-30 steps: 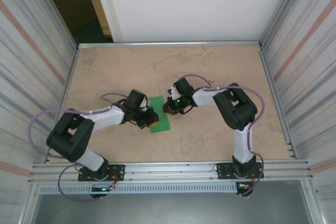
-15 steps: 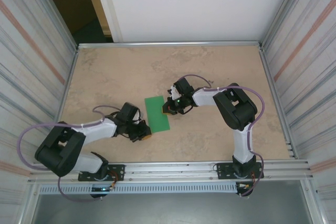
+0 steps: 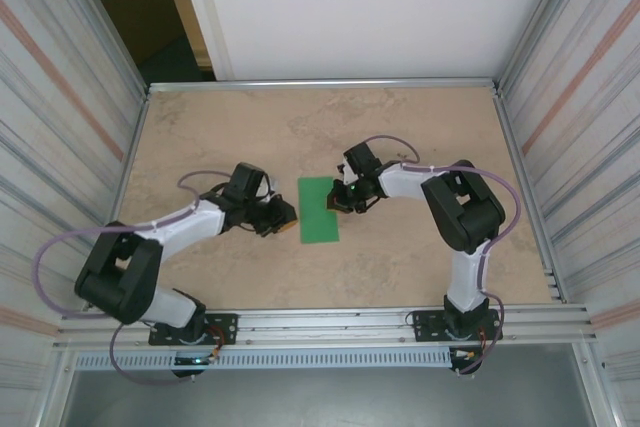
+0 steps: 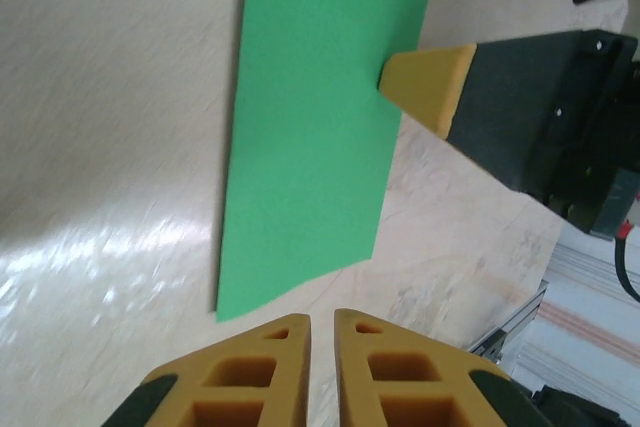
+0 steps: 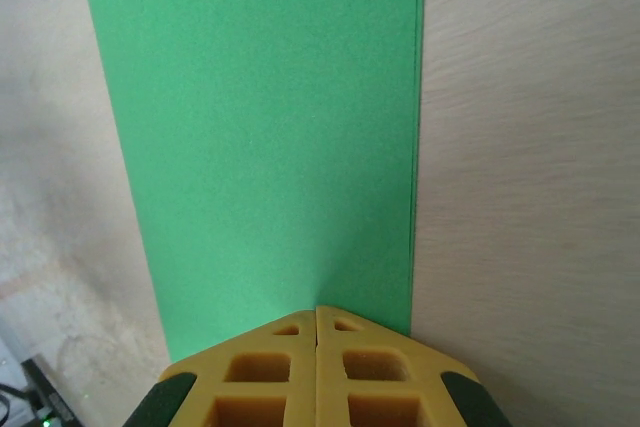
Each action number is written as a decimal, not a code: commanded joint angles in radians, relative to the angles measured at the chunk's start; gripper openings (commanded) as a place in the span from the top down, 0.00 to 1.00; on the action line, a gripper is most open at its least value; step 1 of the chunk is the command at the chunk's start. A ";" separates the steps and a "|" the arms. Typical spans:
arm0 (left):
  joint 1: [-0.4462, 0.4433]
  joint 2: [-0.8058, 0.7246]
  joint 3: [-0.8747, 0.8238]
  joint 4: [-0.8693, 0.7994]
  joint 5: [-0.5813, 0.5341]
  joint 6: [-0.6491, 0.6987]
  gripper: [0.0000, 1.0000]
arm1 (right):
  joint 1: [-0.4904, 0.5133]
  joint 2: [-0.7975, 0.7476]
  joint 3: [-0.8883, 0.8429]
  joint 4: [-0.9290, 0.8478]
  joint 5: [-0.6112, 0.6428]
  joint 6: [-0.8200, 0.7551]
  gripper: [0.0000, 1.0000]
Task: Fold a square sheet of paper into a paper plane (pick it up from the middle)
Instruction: First fold the square sheet of paper in half at the center of the table, then fold the triangle a second time at the center of the table.
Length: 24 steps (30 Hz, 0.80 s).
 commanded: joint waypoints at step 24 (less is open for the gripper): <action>-0.024 0.435 0.240 0.216 0.011 -0.001 0.80 | -0.027 -0.458 -0.338 -0.031 0.086 0.261 0.41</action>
